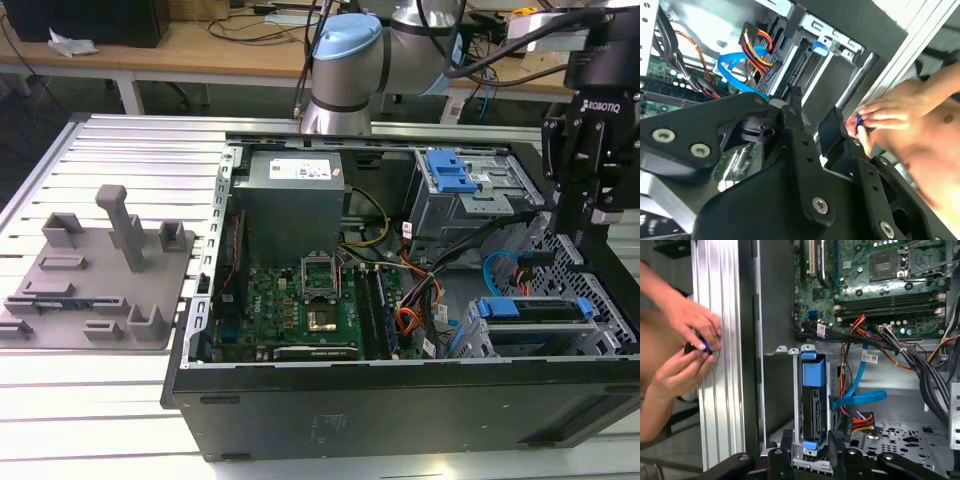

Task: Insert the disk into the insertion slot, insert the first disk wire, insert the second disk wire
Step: 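Insert the first disk wire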

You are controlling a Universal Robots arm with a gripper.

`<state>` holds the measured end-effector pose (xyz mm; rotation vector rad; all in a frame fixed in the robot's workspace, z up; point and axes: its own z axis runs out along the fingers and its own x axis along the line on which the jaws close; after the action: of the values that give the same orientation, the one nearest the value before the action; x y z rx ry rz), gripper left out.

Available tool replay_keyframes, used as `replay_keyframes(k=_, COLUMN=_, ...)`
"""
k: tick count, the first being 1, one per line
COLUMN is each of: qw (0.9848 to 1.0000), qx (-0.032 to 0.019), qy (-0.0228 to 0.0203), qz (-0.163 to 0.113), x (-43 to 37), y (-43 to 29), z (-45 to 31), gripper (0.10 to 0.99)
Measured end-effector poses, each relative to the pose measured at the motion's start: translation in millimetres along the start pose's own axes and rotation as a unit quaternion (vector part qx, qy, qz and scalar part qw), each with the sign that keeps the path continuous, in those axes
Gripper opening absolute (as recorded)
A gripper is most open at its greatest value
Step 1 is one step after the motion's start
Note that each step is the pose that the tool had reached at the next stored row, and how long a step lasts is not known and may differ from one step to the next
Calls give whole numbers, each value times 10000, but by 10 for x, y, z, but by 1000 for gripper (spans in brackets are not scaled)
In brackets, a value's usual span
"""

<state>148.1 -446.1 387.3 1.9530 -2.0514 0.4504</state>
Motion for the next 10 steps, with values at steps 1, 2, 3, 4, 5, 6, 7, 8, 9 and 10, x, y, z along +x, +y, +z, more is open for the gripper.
replay_keyframes(k=1, qw=10000, qx=-35, qy=3, qz=80, x=-4, y=0, z=9, gripper=412)
replay_keyframes(k=2, qw=9998, qx=-81, qy=8, qz=184, x=-8, y=1, z=19, gripper=412)
replay_keyframes(k=3, qw=9996, qx=-119, qy=11, qz=271, x=-13, y=1, z=29, gripper=412)
replay_keyframes(k=4, qw=9993, qx=-152, qy=14, qz=344, x=-18, y=1, z=37, gripper=412)
replay_keyframes(k=5, qw=9992, qx=-150, qy=14, qz=358, x=-33, y=2, z=33, gripper=412)
replay_keyframes(k=6, qw=9992, qx=-127, qy=12, qz=369, x=-52, y=3, z=26, gripper=412)
replay_keyframes(k=7, qw=9991, qx=-19, qy=2, qz=416, x=-102, y=5, z=6, gripper=412)
replay_keyframes(k=8, qw=9991, qx=15, qy=0, qz=431, x=-122, y=6, z=-1, gripper=412)
replay_keyframes(k=9, qw=9990, qx=51, qy=-2, qz=447, x=-145, y=7, z=-9, gripper=412)
replay_keyframes(k=10, qw=9987, qx=136, qy=-9, qz=482, x=-178, y=10, z=-21, gripper=412)
